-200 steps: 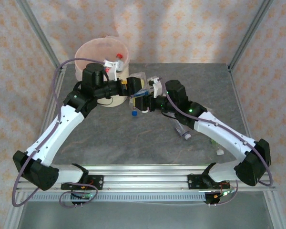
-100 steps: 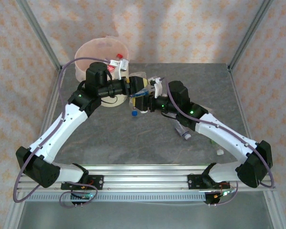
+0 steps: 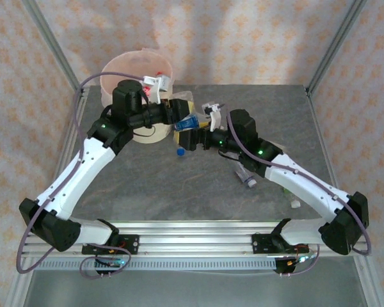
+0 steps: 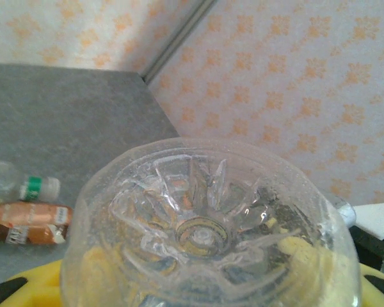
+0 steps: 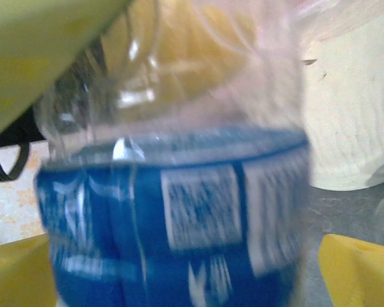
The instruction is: Put the plastic bottles in the bin
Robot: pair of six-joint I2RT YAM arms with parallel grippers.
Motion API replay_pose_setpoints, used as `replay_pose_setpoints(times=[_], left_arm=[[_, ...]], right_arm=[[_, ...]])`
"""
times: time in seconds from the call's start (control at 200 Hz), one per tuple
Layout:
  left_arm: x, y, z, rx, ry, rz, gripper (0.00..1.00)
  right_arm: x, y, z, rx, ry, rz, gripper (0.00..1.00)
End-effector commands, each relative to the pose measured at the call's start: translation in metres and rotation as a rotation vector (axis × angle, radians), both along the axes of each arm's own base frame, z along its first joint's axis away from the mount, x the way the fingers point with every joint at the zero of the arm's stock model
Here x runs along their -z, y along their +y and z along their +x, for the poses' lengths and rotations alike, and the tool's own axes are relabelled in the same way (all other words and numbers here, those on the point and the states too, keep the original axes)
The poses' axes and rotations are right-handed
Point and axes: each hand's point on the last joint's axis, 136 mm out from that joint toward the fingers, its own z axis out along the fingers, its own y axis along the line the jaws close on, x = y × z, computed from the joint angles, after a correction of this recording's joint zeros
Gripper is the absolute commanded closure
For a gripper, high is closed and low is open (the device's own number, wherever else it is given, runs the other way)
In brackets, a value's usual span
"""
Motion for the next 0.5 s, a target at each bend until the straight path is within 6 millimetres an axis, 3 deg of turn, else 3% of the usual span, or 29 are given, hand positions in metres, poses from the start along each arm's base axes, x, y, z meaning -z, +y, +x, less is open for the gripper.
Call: replay_pose_setpoints(times=[0.0,0.22,0.38,0.495], left_arm=[[-0.032,0.023,0.0,-0.094,-0.123,0.098,0.55],[-0.064,0.074,0.025,-0.319,-0.228,0.267,0.55],[-0.099,0.114,0.047,-0.486,-0.339,0.363,0.55],[-0.111,0.14,0.068,-0.574,-0.36,0.439,0.55]], right_arm=[[-0.013,-0.019,-0.002,0.079,-0.032,-0.007,0.01],[-0.017,-0.063,0.001,0.29,-0.003,-0.04,0.01],[0.0,-0.108,0.012,0.538,0.074,-0.131,0.01],[0.014,-0.132,0.013,0.651,0.112,-0.217,0.01]])
